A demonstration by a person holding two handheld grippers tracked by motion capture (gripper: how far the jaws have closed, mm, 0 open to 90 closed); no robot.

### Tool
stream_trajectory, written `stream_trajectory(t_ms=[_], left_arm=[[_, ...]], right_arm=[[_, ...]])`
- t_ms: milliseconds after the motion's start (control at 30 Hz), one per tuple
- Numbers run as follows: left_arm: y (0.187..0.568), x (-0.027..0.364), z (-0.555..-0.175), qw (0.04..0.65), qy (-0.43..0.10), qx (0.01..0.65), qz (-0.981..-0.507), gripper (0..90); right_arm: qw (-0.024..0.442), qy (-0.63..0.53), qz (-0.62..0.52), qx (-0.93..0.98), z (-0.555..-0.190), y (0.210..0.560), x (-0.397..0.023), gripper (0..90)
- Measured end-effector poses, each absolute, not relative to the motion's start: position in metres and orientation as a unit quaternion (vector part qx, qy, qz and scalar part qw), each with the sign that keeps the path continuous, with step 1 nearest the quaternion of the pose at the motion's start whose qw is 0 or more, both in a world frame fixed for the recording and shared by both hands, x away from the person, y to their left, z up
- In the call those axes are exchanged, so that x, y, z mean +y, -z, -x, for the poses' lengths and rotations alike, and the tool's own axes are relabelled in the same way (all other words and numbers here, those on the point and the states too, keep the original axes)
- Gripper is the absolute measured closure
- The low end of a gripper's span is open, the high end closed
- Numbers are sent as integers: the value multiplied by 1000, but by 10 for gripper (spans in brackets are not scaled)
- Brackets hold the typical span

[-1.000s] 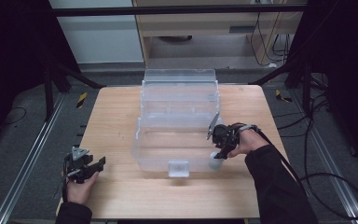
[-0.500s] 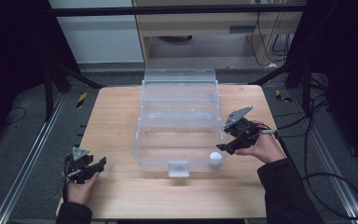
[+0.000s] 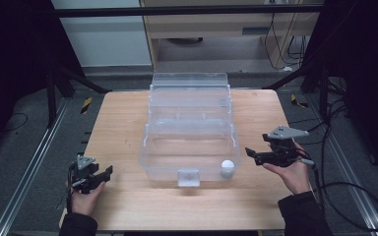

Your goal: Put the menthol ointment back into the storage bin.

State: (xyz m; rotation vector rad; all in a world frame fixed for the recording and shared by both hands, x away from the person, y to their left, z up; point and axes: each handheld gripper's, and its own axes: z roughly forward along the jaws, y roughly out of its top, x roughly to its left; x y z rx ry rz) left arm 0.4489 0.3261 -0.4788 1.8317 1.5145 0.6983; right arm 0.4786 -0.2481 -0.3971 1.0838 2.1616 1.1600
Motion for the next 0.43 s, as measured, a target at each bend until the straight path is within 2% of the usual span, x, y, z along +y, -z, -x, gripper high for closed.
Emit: stream_trajectory(t_ms=[433], left_arm=[[482, 324, -450, 325, -267, 570, -706, 395]], right_arm=[[240, -422, -479, 731, -469, 448, -288, 158]])
